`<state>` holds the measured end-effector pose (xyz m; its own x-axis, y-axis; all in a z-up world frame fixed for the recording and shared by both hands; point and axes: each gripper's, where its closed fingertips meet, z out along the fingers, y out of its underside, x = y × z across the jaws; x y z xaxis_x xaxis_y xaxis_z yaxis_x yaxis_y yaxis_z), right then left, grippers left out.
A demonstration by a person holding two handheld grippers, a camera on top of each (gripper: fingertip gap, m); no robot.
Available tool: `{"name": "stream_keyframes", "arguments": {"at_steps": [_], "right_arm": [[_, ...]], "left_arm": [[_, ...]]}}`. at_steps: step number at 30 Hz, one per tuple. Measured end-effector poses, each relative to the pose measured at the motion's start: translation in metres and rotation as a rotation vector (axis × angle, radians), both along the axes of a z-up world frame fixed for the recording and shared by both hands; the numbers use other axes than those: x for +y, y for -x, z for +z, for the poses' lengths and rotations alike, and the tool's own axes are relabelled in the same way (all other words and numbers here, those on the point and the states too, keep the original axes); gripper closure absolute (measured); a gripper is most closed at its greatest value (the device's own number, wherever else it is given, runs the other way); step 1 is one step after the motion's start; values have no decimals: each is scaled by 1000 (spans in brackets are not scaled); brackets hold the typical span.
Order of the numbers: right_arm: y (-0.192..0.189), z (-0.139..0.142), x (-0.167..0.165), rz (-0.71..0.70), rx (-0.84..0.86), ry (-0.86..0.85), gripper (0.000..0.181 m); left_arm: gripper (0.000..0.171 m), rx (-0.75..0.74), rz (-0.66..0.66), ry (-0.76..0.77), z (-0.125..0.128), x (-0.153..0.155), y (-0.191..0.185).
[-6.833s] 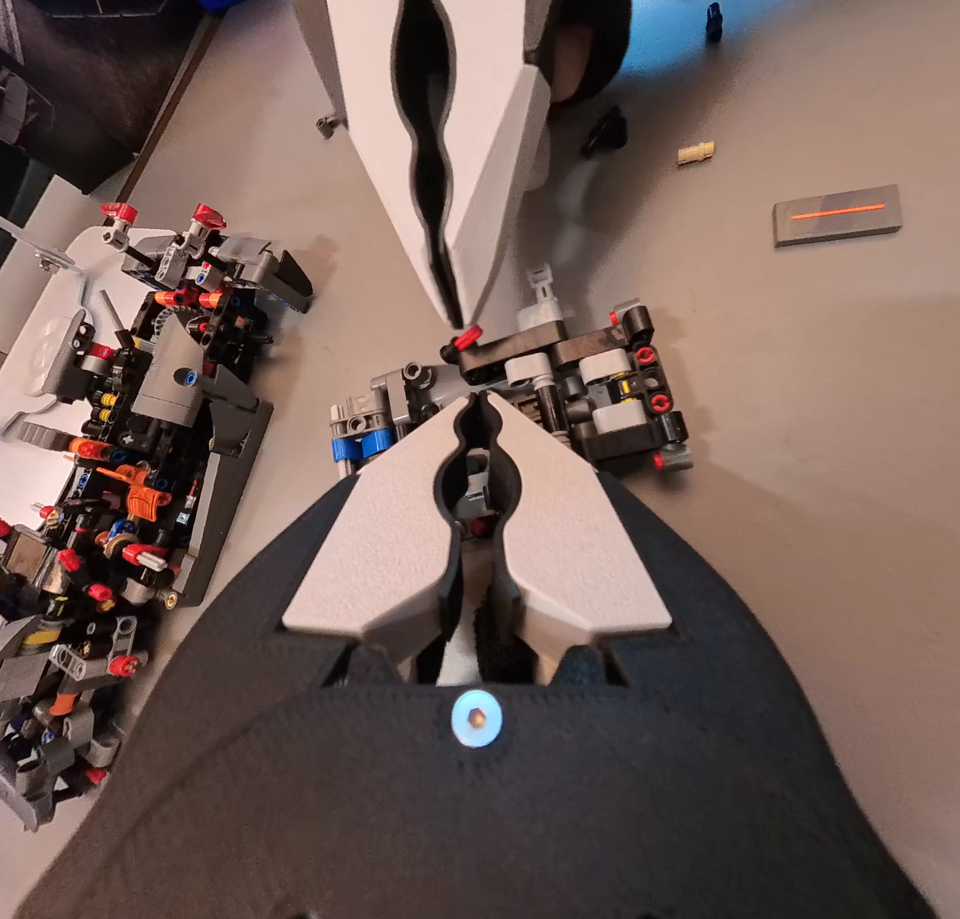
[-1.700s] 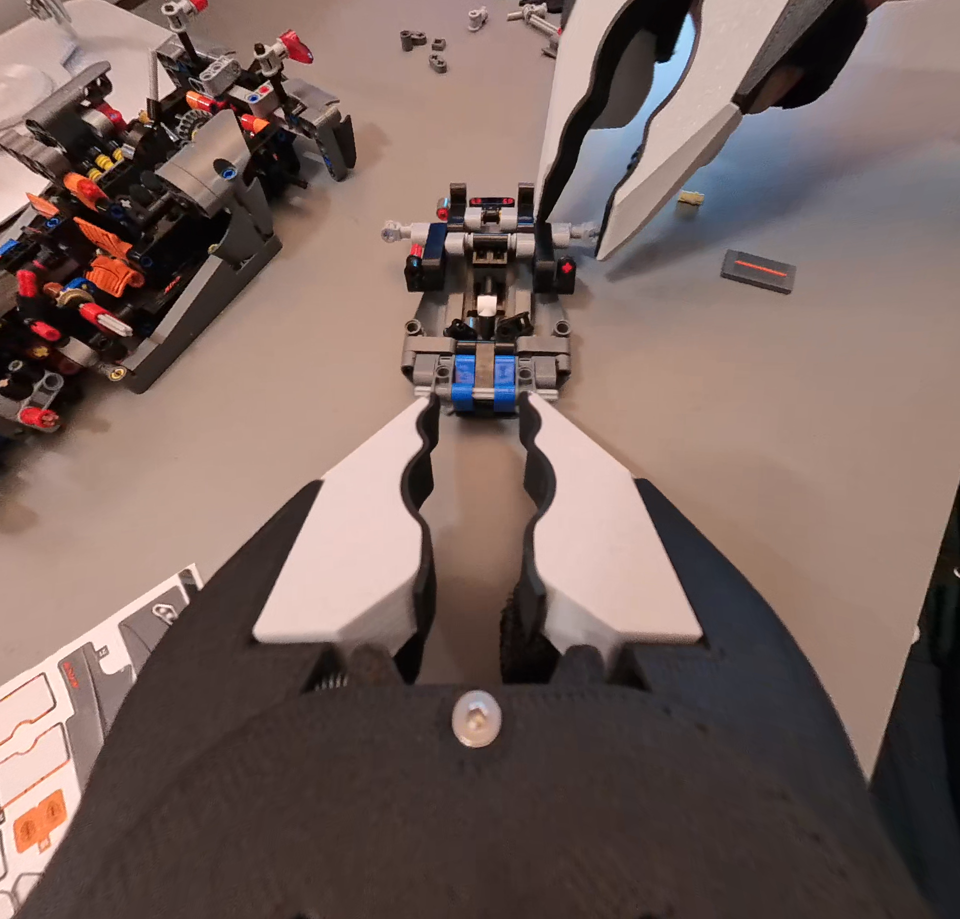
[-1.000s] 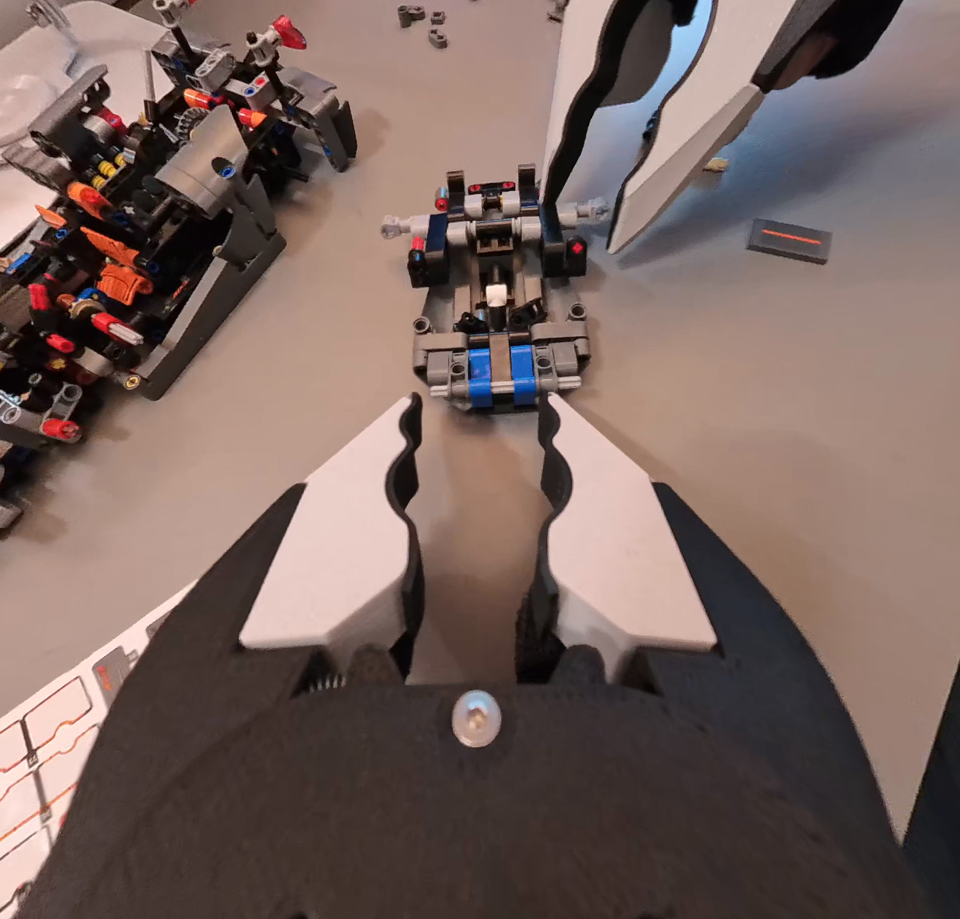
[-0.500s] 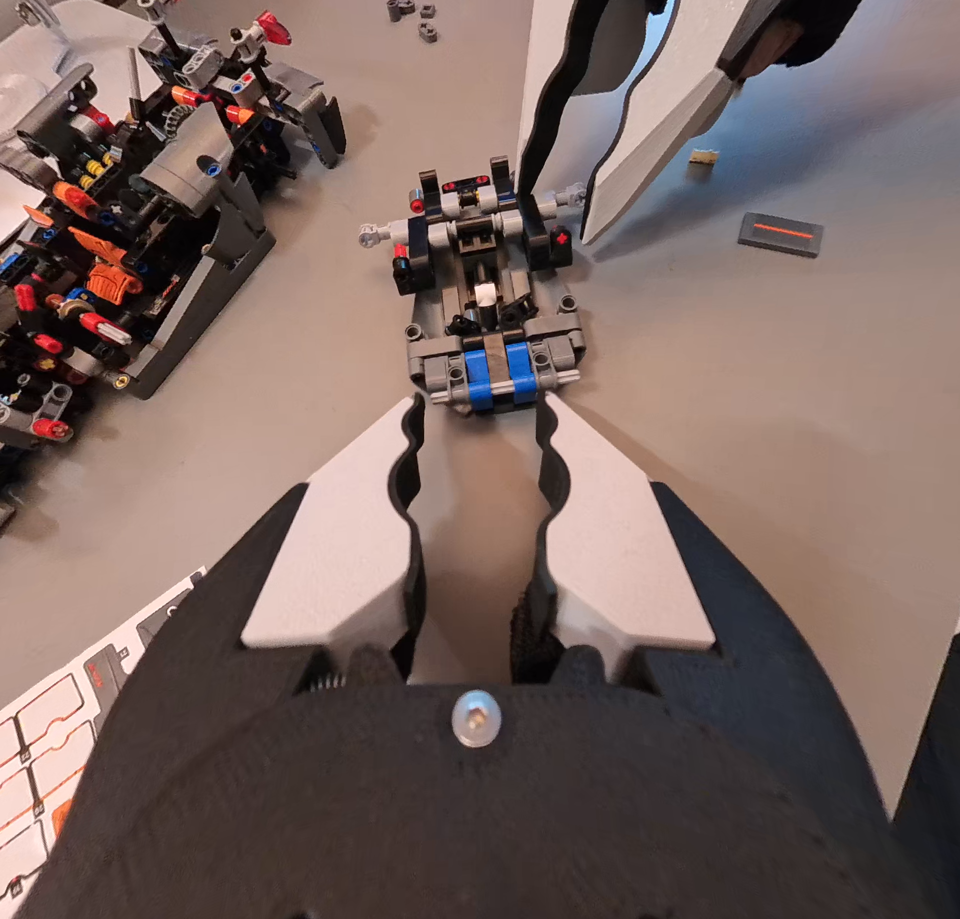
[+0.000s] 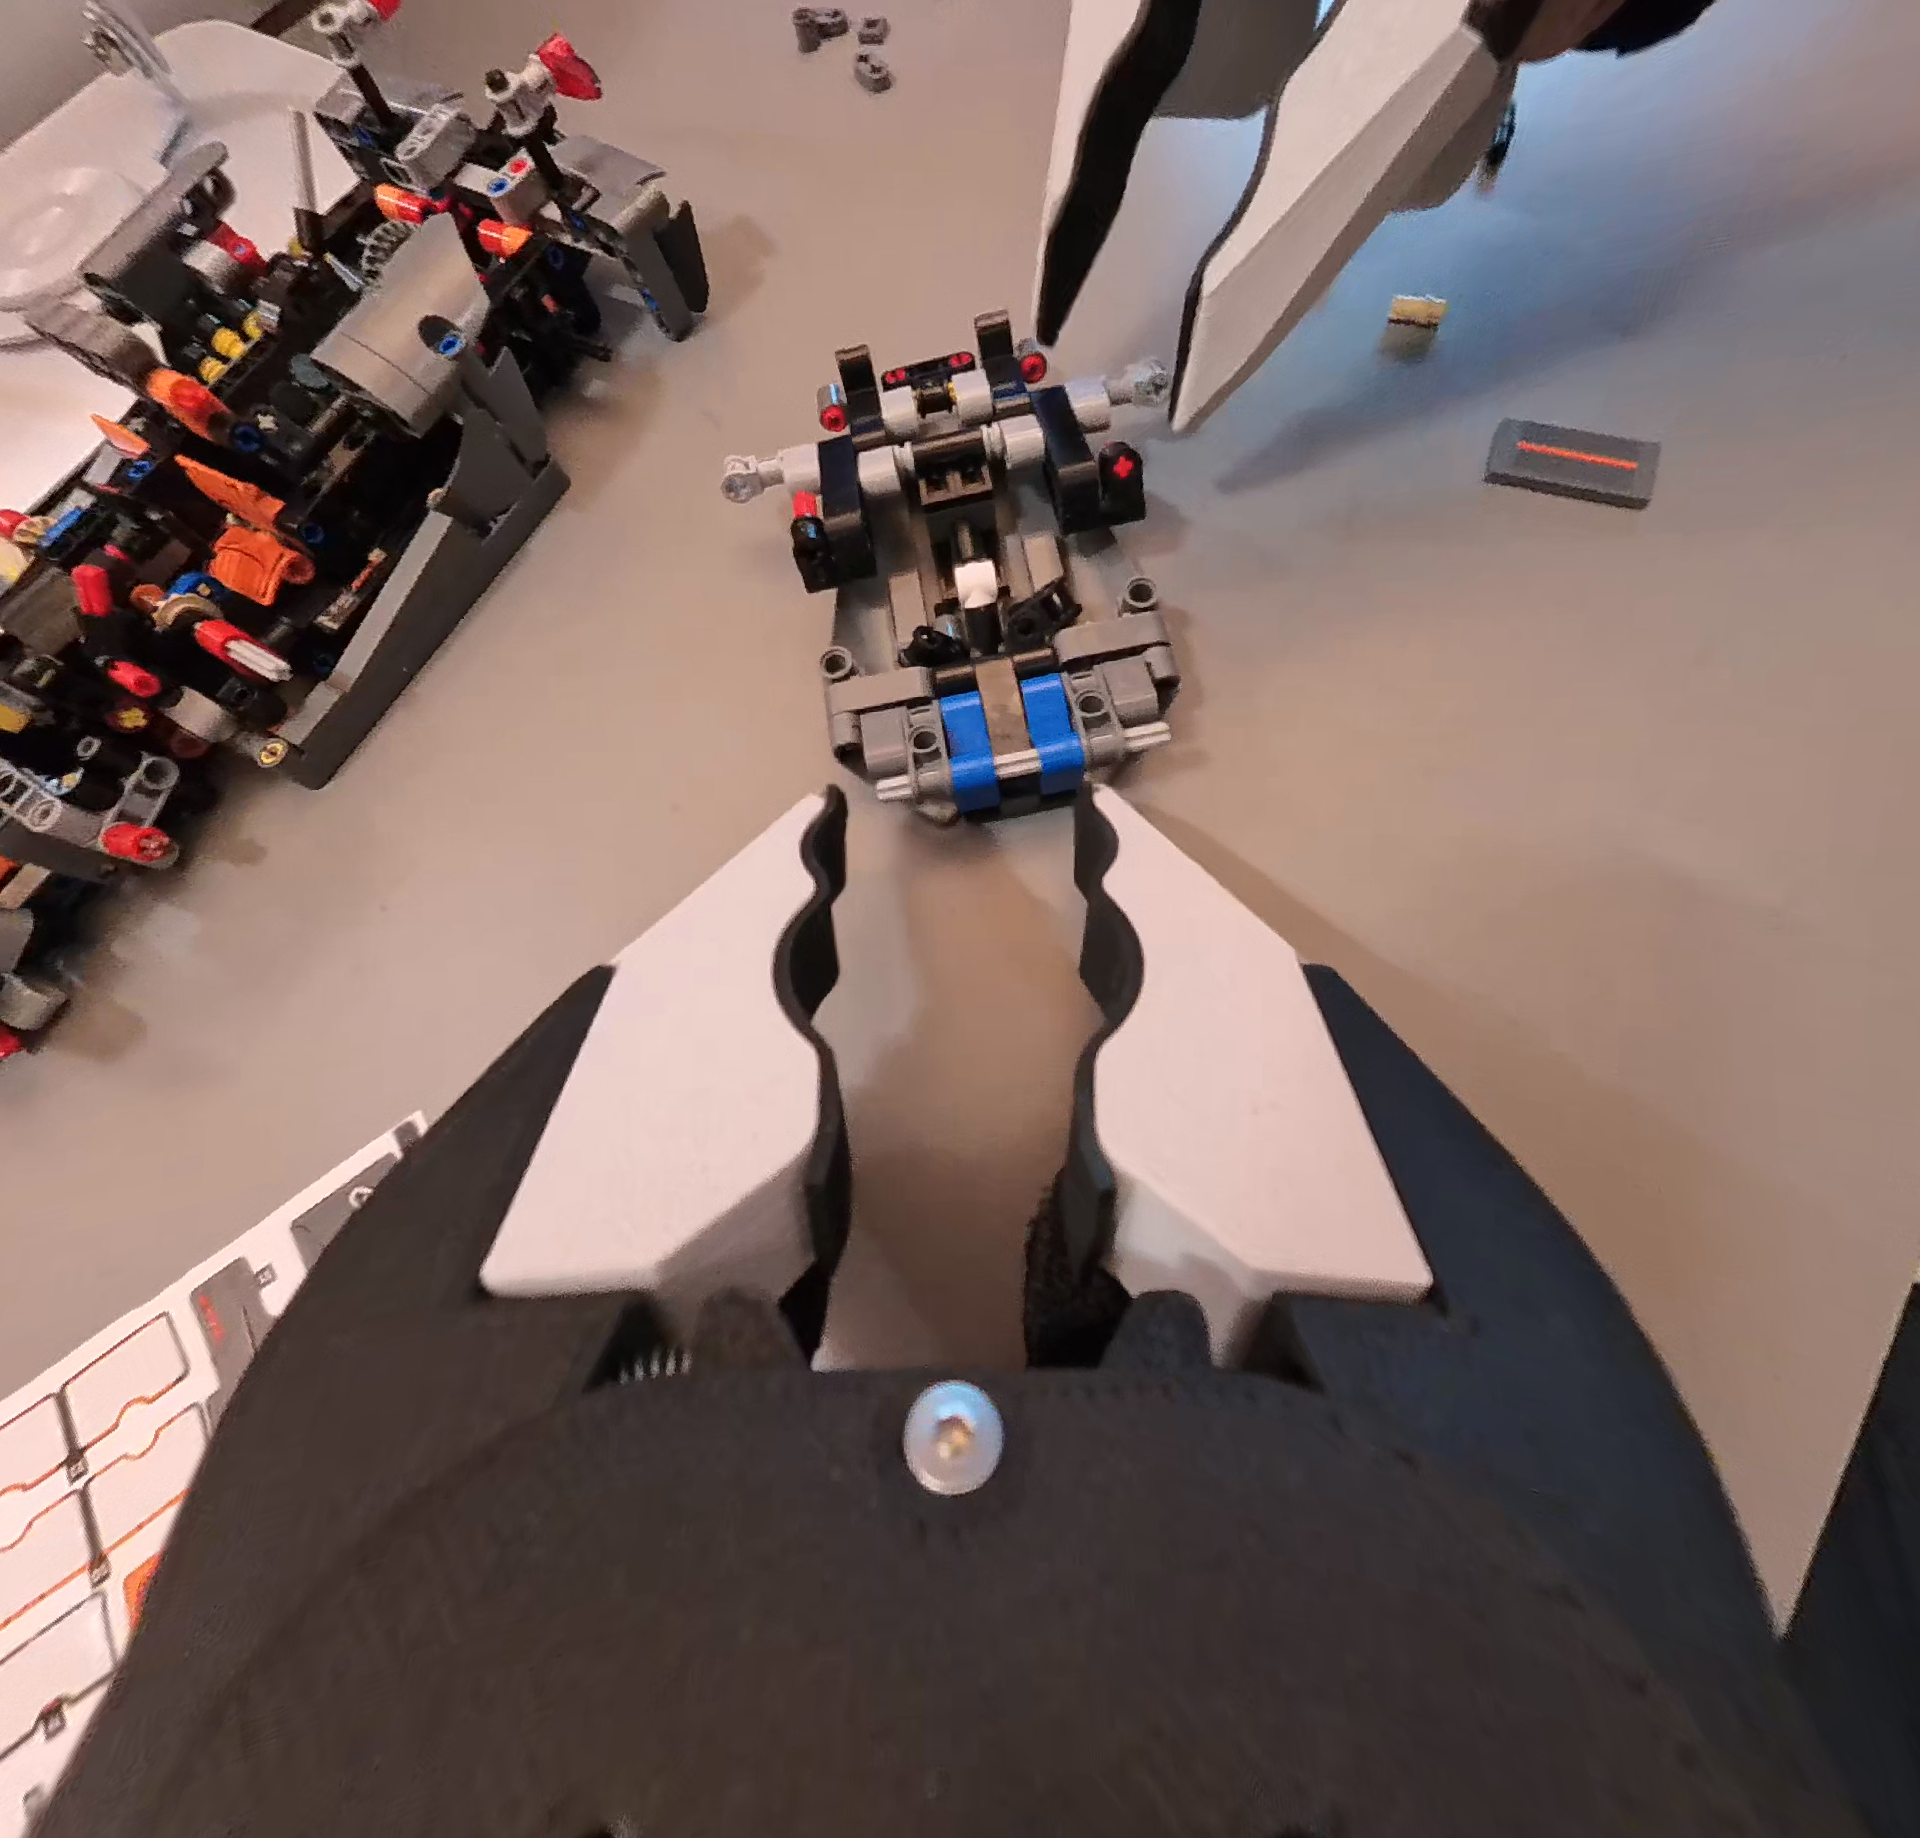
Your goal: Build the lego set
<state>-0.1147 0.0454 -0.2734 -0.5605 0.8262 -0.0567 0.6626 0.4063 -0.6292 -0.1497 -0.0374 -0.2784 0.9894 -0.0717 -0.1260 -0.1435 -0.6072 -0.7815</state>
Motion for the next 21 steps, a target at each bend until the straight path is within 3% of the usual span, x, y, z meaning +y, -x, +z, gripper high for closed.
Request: {"name": "stream_keyframes", "arguments": {"at_steps": [10, 21], "right_arm": [[0, -13, 1, -29, -53, -5, 156], [3, -16, 1, -37, -53, -12, 170]], "left_arm": [[106, 79, -1, -29, 7, 18, -7], [101, 203, -119, 4, 9, 46, -6]]}}
